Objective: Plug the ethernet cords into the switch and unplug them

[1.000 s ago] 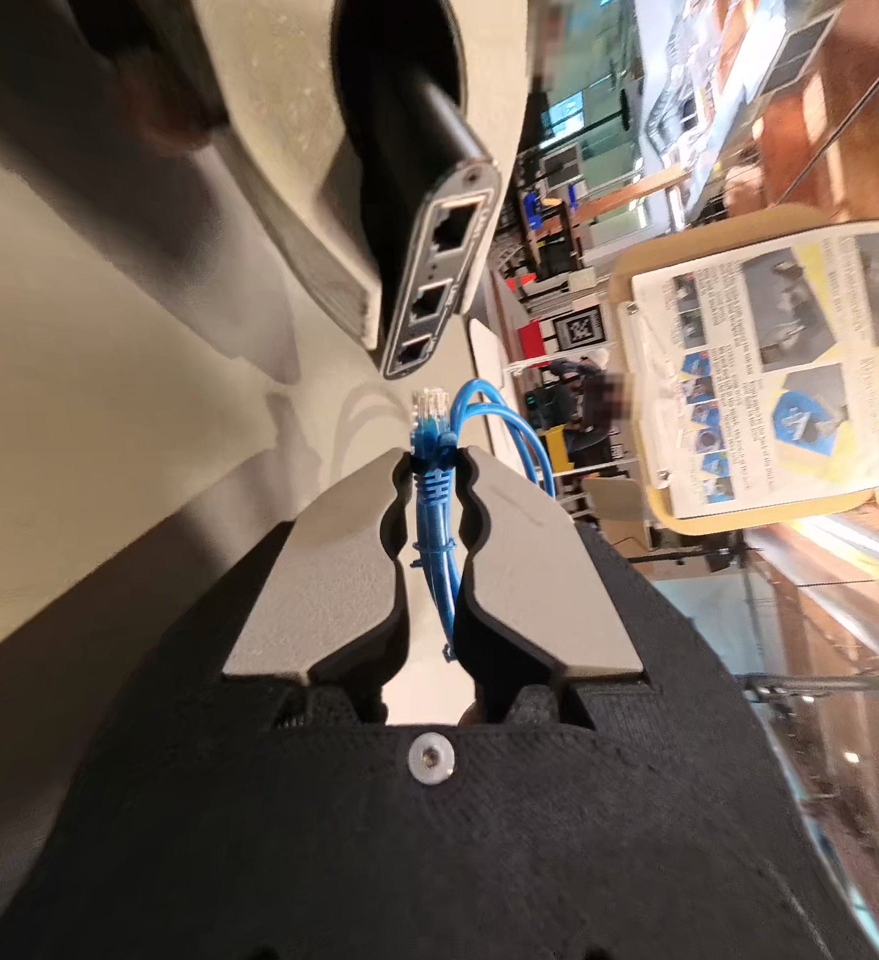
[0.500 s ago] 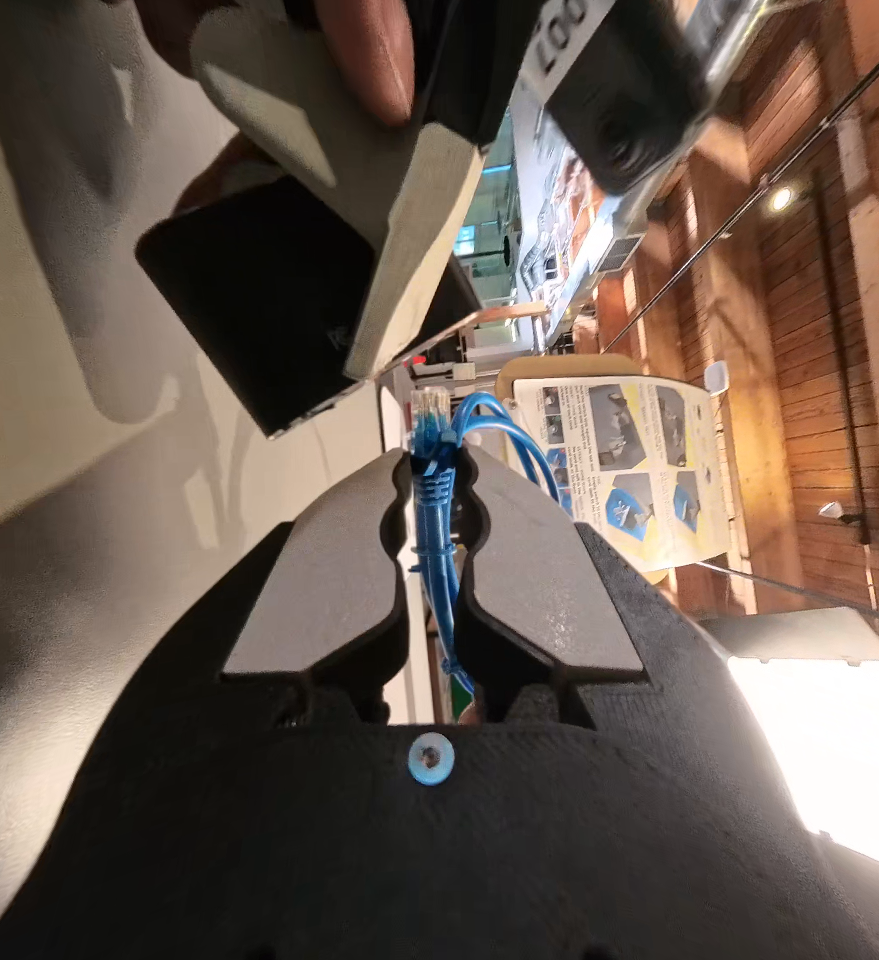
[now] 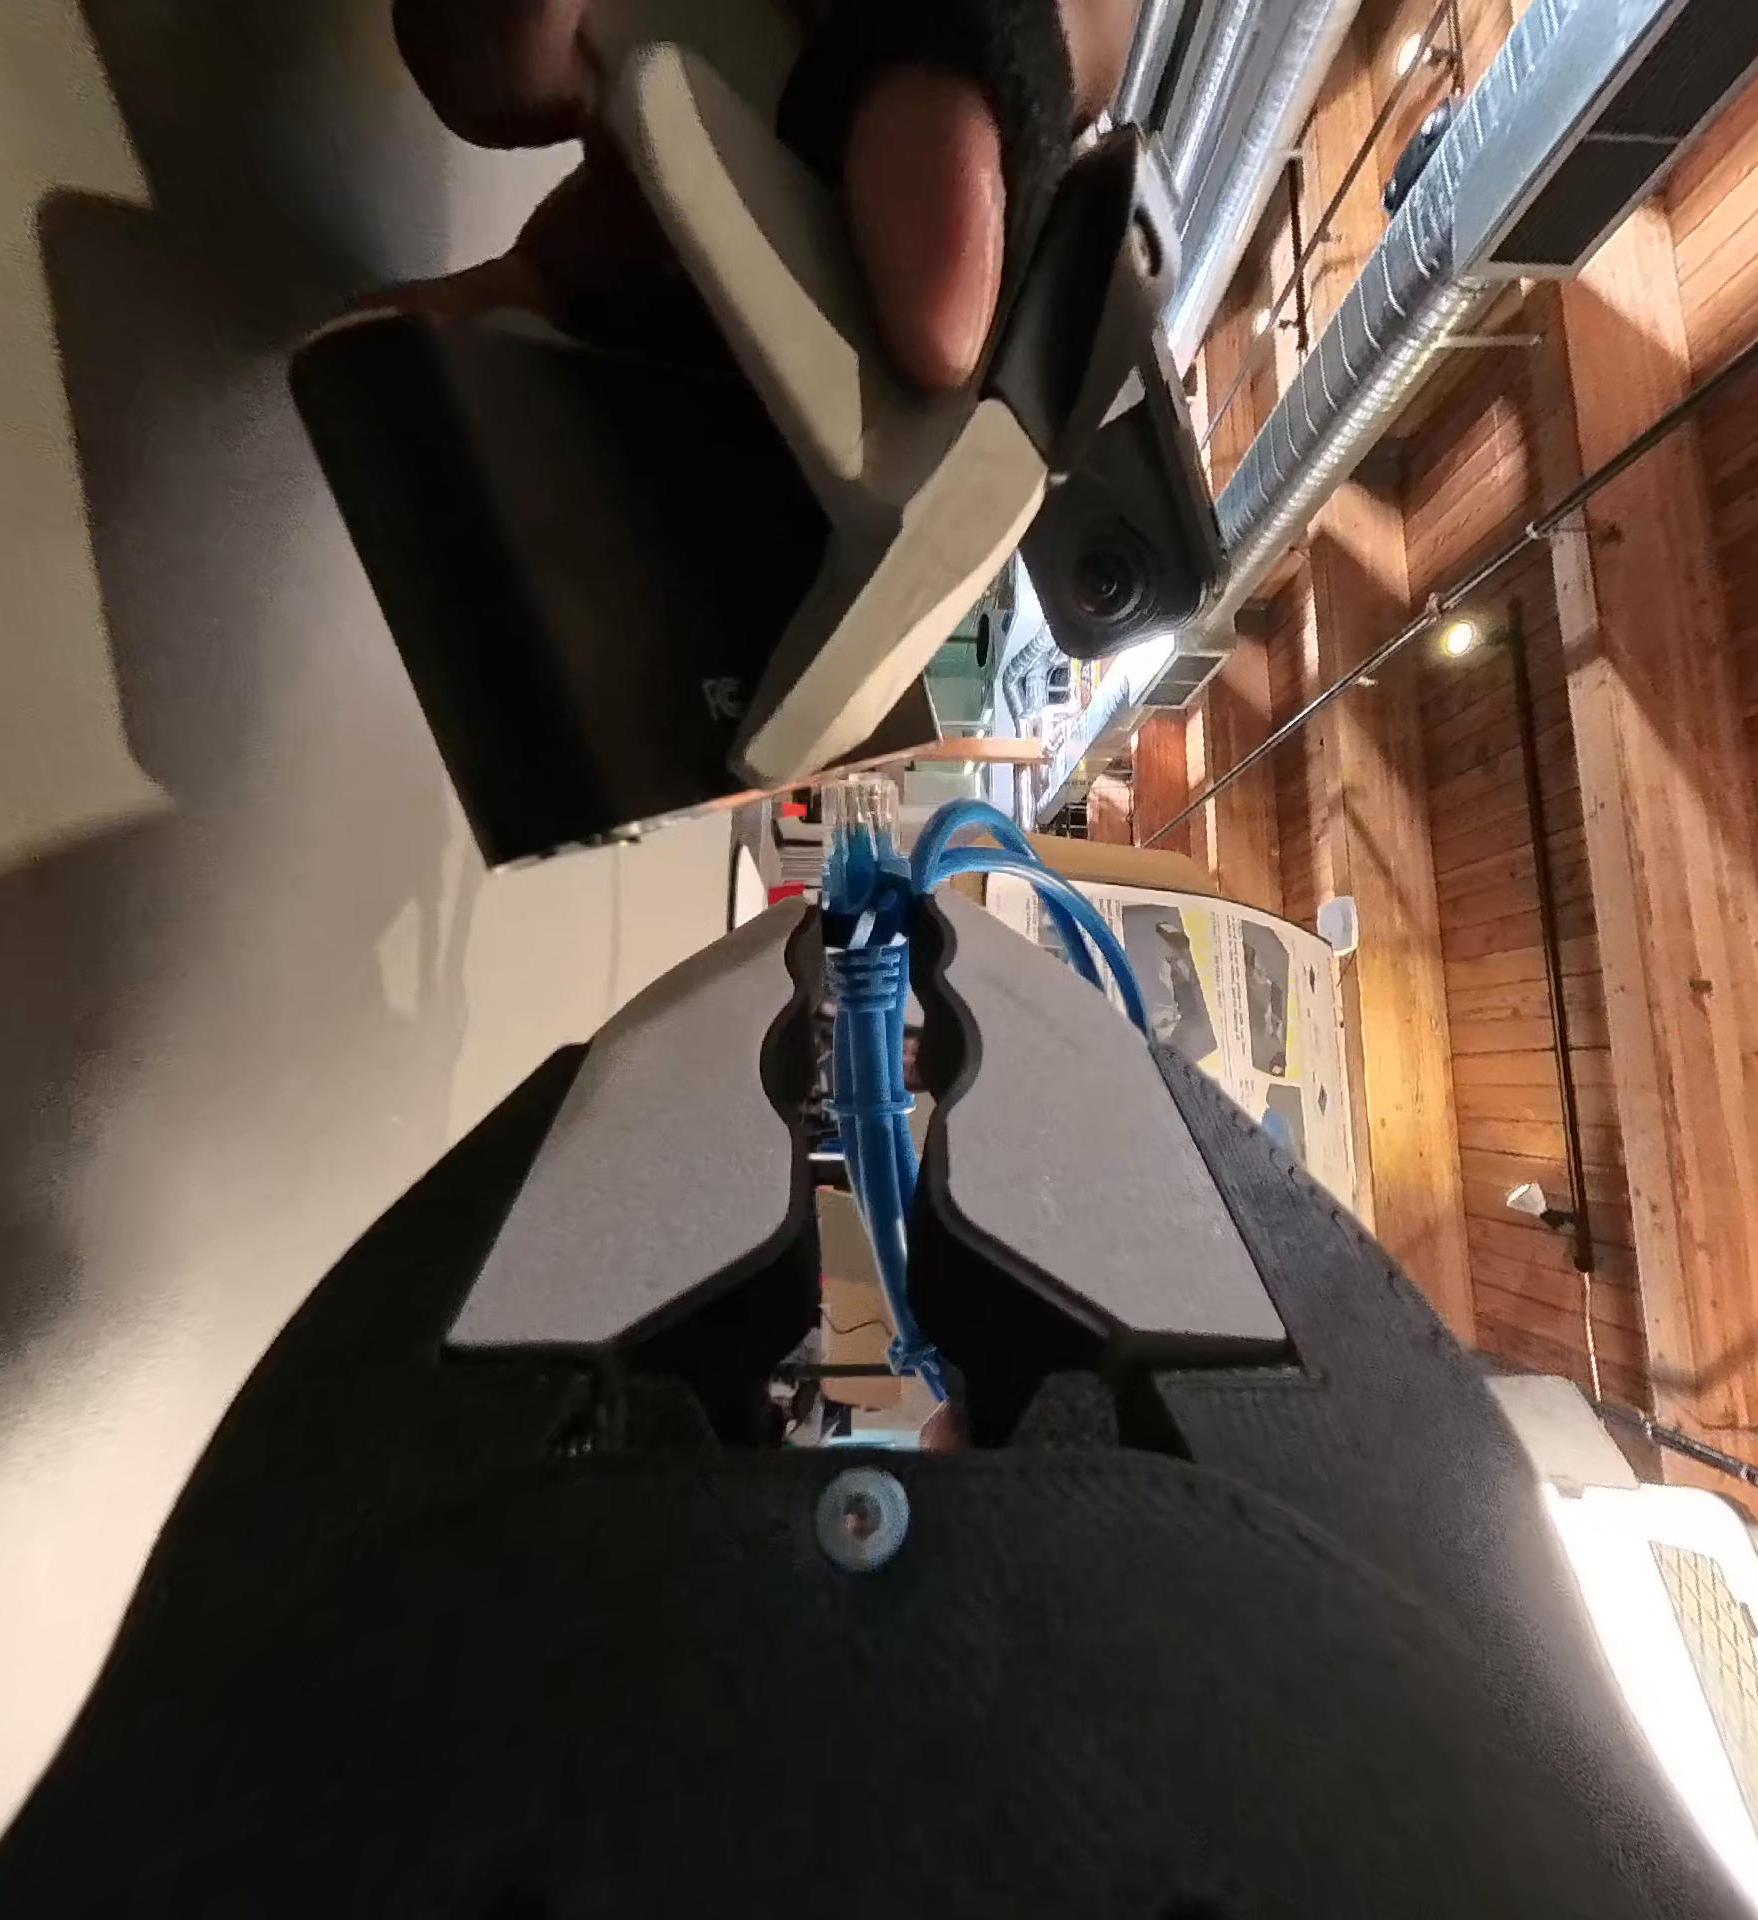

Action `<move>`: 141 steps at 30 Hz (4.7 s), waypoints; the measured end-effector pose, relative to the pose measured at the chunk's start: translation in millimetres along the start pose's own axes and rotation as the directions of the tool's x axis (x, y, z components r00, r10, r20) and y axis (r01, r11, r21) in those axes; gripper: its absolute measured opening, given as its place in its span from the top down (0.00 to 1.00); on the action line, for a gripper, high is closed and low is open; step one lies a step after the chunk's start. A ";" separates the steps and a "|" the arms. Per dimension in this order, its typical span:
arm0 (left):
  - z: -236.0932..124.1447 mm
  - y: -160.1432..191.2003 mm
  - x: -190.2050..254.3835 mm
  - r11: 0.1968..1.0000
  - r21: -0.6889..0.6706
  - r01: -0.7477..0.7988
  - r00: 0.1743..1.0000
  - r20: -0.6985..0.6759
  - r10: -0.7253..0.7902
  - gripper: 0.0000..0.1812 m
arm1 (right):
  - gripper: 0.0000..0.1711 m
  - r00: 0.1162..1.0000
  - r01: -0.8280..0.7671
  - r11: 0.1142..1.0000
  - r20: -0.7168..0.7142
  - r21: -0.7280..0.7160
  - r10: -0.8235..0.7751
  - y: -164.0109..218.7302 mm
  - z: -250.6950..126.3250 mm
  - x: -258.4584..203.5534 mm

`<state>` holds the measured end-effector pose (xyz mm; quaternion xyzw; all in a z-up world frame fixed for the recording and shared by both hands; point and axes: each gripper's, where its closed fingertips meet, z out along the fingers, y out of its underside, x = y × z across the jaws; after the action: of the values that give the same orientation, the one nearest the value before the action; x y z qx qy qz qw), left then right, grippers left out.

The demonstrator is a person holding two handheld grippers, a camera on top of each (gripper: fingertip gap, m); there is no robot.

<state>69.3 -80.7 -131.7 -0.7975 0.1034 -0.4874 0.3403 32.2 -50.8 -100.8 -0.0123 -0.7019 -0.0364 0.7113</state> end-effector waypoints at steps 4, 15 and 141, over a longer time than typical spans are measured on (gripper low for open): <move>-0.1 1.4 -3.7 1.000 -0.009 -0.004 1.000 0.030 0.004 0.84 | 0.91 1.000 -0.007 1.000 0.019 0.012 0.007 -1.5 -1.4 -0.7; 2.6 10.3 -6.4 0.996 -0.082 -0.027 0.995 0.091 0.035 0.85 | 0.91 0.988 0.043 0.989 0.139 0.139 -0.063 -8.7 -8.6 -7.2; -393.3 33.7 33.4 0.924 0.315 -0.216 0.166 0.945 -0.283 0.70 | 0.81 0.659 -0.638 0.756 0.611 0.145 0.439 -6.4 -48.3 -46.5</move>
<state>-241.7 -296.2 -14.4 -0.8403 -0.2556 0.1270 0.4609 79.4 -58.9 -148.2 -0.1074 -0.8308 0.3089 0.4504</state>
